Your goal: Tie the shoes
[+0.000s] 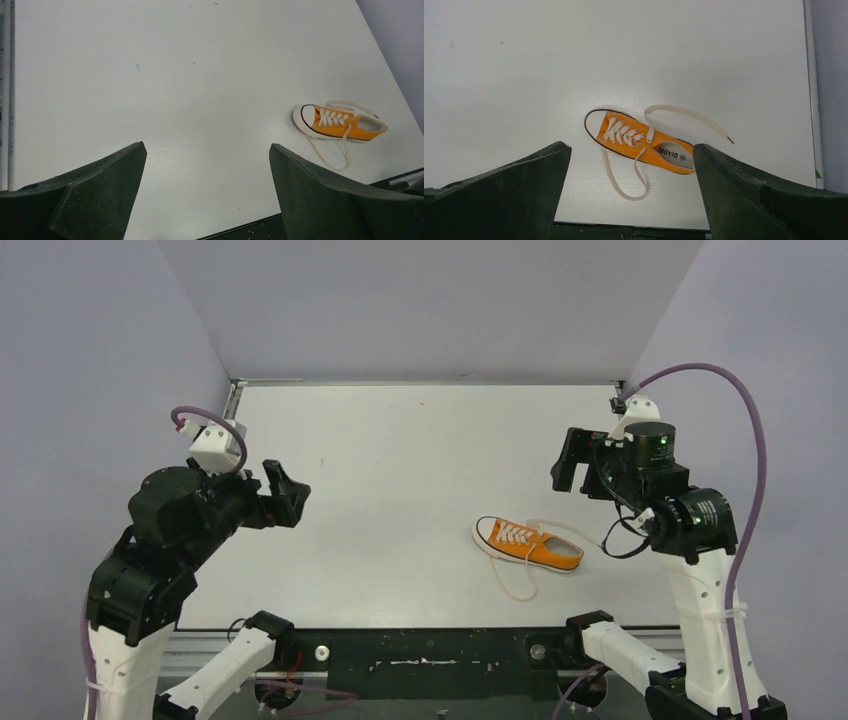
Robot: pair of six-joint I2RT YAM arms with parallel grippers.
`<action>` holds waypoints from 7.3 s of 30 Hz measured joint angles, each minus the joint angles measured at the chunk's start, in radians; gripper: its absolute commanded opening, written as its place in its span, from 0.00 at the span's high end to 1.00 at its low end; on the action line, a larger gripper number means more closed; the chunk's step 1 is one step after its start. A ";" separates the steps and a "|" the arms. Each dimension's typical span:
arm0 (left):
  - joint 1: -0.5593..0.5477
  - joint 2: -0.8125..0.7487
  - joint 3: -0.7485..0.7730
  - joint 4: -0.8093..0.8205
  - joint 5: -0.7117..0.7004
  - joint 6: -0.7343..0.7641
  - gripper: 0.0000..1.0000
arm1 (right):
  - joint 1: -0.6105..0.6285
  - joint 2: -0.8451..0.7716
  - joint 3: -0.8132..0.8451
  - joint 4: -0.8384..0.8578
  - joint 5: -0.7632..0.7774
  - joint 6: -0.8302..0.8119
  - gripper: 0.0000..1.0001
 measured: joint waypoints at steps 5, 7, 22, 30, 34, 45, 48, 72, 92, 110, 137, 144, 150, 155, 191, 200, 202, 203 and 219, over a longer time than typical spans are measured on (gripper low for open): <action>0.085 0.101 -0.027 0.060 -0.002 0.005 0.05 | -0.067 0.021 -0.148 0.095 0.049 -0.017 0.00; 0.099 0.140 -0.040 0.087 -0.002 0.009 0.04 | -0.093 0.030 -0.201 0.123 0.073 -0.017 0.00; 0.065 0.365 -0.171 0.371 0.227 -0.024 0.03 | -0.470 0.135 -0.428 0.167 -0.065 0.026 0.00; 0.028 0.355 -0.267 0.500 0.332 -0.019 0.04 | -0.738 0.152 -0.689 0.272 -0.350 0.087 0.00; 0.012 0.334 -0.299 0.549 0.380 -0.018 0.04 | -0.807 0.168 -0.807 0.357 -0.489 0.120 0.00; 0.022 0.286 -0.340 0.671 0.471 -0.030 0.04 | -0.620 0.090 -1.050 0.625 -0.662 0.325 0.01; 0.026 0.291 -0.347 0.687 0.484 -0.034 0.03 | -0.391 0.048 -1.112 0.760 -0.621 0.472 0.00; 0.016 0.630 -0.355 0.719 0.531 -0.077 0.27 | 0.235 0.389 -0.632 0.571 -0.234 0.256 0.17; -0.176 1.035 -0.625 1.283 0.601 -0.290 0.58 | -0.011 0.703 -0.422 0.505 -0.138 -0.104 0.21; -0.197 1.075 -0.723 1.481 0.544 -0.375 0.93 | -0.021 0.744 -0.431 0.506 -0.123 -0.147 0.25; -0.162 0.969 -0.481 1.139 0.533 -0.164 1.00 | -0.013 0.595 -0.517 0.510 -0.099 -0.110 0.42; -0.161 0.969 -0.452 1.133 0.537 -0.129 0.95 | 0.066 0.596 -0.550 0.663 -0.162 -0.338 0.47; -0.161 0.974 -0.450 1.133 0.558 -0.115 0.95 | 0.031 0.736 -0.464 0.697 -0.356 -0.533 0.49; -0.161 0.988 -0.430 1.134 0.577 -0.105 0.96 | 0.028 0.816 -0.433 0.678 -0.429 -0.624 0.49; -0.174 0.991 -0.543 1.562 0.664 -0.011 0.94 | 0.119 0.358 -0.549 0.766 -0.555 -0.504 1.00; -0.177 1.038 -0.551 1.652 0.716 -0.011 0.89 | 0.124 0.427 -0.510 0.770 -0.597 -0.462 1.00; -0.177 1.041 -0.555 1.666 0.724 -0.015 0.86 | 0.124 0.435 -0.499 0.767 -0.597 -0.460 1.00; -0.177 1.043 -0.556 1.674 0.730 -0.019 0.85 | 0.124 0.440 -0.490 0.767 -0.597 -0.460 1.00; -0.171 1.056 -0.579 1.737 0.784 -0.069 0.68 | 0.122 0.455 -0.469 0.744 -0.589 -0.486 1.00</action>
